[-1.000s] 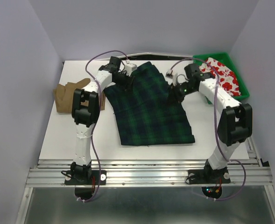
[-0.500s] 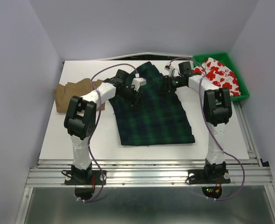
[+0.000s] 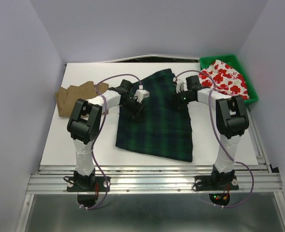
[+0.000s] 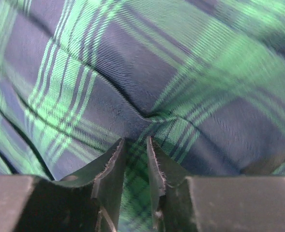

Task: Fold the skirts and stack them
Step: Fold the skirt

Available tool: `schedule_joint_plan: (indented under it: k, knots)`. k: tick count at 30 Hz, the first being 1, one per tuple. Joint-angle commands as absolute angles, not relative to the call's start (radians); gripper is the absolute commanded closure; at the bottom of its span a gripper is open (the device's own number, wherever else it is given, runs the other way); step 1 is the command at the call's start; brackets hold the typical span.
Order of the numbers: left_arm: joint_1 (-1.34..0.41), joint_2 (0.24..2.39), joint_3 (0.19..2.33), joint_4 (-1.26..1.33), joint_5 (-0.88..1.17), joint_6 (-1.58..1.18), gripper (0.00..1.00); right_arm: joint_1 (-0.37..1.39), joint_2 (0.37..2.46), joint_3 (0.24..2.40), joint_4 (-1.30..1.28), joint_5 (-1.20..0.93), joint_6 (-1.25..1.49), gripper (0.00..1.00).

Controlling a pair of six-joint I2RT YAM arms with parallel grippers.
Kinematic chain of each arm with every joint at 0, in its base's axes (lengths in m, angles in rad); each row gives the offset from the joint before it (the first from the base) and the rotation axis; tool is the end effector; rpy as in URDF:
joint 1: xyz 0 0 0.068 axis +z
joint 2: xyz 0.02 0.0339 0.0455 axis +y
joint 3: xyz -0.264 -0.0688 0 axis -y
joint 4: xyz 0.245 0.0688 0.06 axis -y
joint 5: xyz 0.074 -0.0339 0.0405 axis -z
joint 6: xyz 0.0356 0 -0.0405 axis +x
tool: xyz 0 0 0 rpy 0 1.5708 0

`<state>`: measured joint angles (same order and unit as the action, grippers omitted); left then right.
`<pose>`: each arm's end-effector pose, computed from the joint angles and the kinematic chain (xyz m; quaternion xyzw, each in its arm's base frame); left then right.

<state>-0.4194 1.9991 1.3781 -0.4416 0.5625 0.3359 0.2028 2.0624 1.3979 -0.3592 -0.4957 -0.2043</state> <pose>0.3708 -0.1861 0.1689 0.4077 0.8386 -0.2785 0.2301 0.4171 0.1030 0.1524 -0.2536 0.9007 0.2360 0.2621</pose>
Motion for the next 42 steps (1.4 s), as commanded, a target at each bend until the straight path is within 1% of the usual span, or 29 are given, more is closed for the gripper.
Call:
schedule_joint_plan:
  k: [1, 6, 9, 11, 16, 19, 20, 21, 22, 24, 25, 26, 27, 28, 29, 30, 32, 33, 34, 36, 39, 42]
  knots:
    - [-0.4, 1.99, 1.339, -0.523, 0.381, 0.451, 0.4, 0.204, 1.969, 1.188, -0.509, -0.342, -0.319, 0.71]
    - [-0.374, 2.01, 1.385, -0.629, 0.439, 0.551, 0.42, 0.291, 1.882, 1.118, -0.673, -0.471, -0.431, 0.71]
    - [-0.391, 1.971, 1.329, -0.676, 0.507, 0.615, 0.42, 0.317, 1.833, 1.106, -0.702, -0.537, -0.469, 0.69]
    - [-0.409, 1.929, 1.281, -0.692, 0.518, 0.635, 0.42, 0.328, 1.829, 1.115, -0.706, -0.552, -0.48, 0.68]
    - [-0.434, 1.844, 1.158, -0.739, 0.587, 0.687, 0.44, 0.339, 1.852, 1.189, -0.75, -0.563, -0.494, 0.66]
    - [-0.434, 1.806, 1.16, -0.739, 0.626, 0.664, 0.44, 0.339, 1.841, 1.258, -0.732, -0.54, -0.476, 0.63]
    - [-0.433, 1.789, 1.186, -0.733, 0.635, 0.643, 0.43, 0.315, 1.844, 1.331, -0.723, -0.519, -0.466, 0.62]
    - [-0.433, 1.783, 1.202, -0.723, 0.637, 0.614, 0.41, 0.302, 1.853, 1.379, -0.718, -0.512, -0.454, 0.58]
    - [-0.428, 1.779, 1.227, -0.715, 0.644, 0.571, 0.41, 0.287, 1.889, 1.491, -0.721, -0.506, -0.428, 0.54]
    - [-0.411, 1.779, 1.327, -0.722, 0.692, 0.56, 0.4, 0.232, 1.931, 1.609, -0.729, -0.514, -0.425, 0.46]
    - [-0.404, 1.782, 1.369, -0.729, 0.696, 0.558, 0.39, 0.215, 1.953, 1.67, -0.738, -0.514, -0.439, 0.35]
    - [-0.396, 1.801, 1.466, -0.741, 0.699, 0.561, 0.38, 0.201, 2.001, 1.792, -0.744, -0.499, -0.448, 0.3]
    - [-0.378, 1.816, 1.521, -0.753, 0.695, 0.574, 0.37, 0.181, 2.028, 1.854, -0.759, -0.491, -0.459, 0.22]
    - [-0.367, 1.836, 1.584, -0.767, 0.689, 0.584, 0.36, 0.181, 2.055, 1.914, -0.767, -0.48, -0.481, 0.18]
    - [-0.353, 1.886, 1.639, -0.79, 0.684, 0.591, 0.35, 0.172, 2.086, 1.974, -0.776, -0.457, -0.497, 0.16]
    - [-0.324, 1.917, 1.764, -0.804, 0.678, 0.607, 0.34, 0.172, 2.152, 2.087, -0.808, -0.451, -0.514, 0.15]
    - [-0.296, 2.026, 1.897, -0.851, 0.667, 0.621, 0.32, 0.172, 2.219, 2.187, -0.837, -0.44, -0.551, 0.15]
    - [-0.284, 2.061, 2.022, -0.862, 0.658, 0.624, 0.3, 0.172, 2.279, 2.26, -0.859, -0.44, -0.569, 0.14]
    - [-0.272, 2.098, 2.081, -0.877, 0.655, 0.632, 0.3, 0.172, 2.302, 2.281, -0.864, -0.439, -0.589, 0.13]
    - [-0.246, 2.19, 2.217, -0.908, 0.637, 0.647, 0.28, 0.172, 2.348, 2.299, -0.868, -0.437, -0.626, 0.09]
    - [-0.235, 2.264, 2.295, -0.93, 0.627, 0.678, 0.26, 0.172, 2.358, 2.254, -0.865, -0.471, -0.704, 0.03]
    - [-0.235, 2.287, 2.254, -0.914, 0.635, 0.718, 0.24, 0.172, 2.352, 2.172, -0.85, -0.521, -0.753, 0.0]
